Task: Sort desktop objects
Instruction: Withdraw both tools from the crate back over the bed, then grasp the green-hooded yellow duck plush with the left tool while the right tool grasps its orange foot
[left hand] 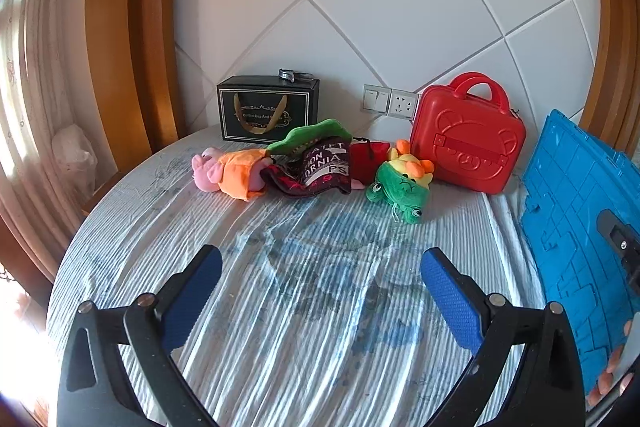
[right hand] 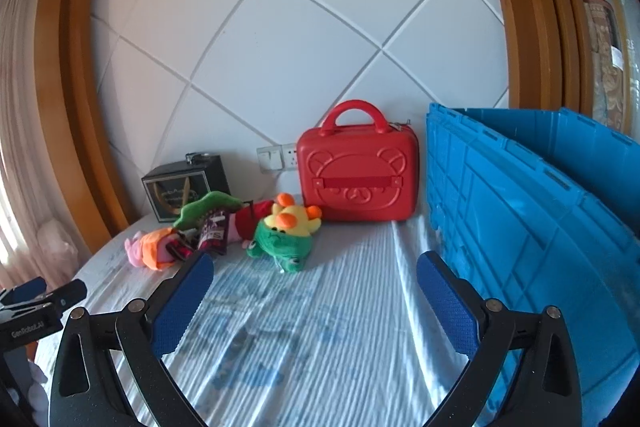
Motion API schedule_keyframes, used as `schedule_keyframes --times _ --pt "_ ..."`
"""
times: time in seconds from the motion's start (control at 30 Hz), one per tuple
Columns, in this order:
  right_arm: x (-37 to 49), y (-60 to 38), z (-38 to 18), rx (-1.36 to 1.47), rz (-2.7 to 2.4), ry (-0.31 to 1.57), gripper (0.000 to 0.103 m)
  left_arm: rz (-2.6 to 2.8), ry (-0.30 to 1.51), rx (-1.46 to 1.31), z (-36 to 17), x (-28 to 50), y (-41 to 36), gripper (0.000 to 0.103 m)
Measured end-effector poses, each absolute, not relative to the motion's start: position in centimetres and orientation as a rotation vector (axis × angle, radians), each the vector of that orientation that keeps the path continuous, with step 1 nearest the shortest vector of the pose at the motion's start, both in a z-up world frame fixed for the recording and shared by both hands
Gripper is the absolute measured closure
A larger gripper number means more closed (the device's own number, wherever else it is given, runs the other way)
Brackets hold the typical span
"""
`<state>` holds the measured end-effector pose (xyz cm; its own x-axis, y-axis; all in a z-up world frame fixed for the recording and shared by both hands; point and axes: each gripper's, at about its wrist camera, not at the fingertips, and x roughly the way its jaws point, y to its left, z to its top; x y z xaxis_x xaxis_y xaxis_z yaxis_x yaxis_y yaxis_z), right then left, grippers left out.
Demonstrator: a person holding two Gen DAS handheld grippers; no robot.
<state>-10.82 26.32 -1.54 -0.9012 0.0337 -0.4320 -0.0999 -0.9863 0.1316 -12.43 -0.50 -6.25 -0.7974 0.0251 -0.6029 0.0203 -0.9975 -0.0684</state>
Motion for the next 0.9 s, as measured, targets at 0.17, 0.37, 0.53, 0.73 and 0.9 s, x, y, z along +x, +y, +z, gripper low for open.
schedule_keyframes --times 0.17,0.37,0.53,0.73,0.9 --pt "-16.5 28.4 -4.4 -0.765 2.996 0.191 0.000 2.939 -0.079 -1.083 -9.3 -18.5 3.1 0.002" --pt "-22.5 31.0 -8.3 -0.863 2.936 0.192 0.000 2.800 -0.071 -1.199 -15.3 -27.3 8.3 0.002" --pt "-27.0 32.6 -12.3 -0.922 2.871 0.191 0.000 2.687 -0.002 -1.273 -21.5 -34.3 13.7 0.002" --pt "-32.8 34.1 -17.8 -1.034 2.804 0.211 0.000 2.635 0.017 -1.309 -26.6 -40.8 17.4 0.013" --pt "-36.6 35.0 -20.4 -1.112 2.784 0.269 0.008 2.589 0.056 -1.334 -28.8 -43.1 17.8 0.070"
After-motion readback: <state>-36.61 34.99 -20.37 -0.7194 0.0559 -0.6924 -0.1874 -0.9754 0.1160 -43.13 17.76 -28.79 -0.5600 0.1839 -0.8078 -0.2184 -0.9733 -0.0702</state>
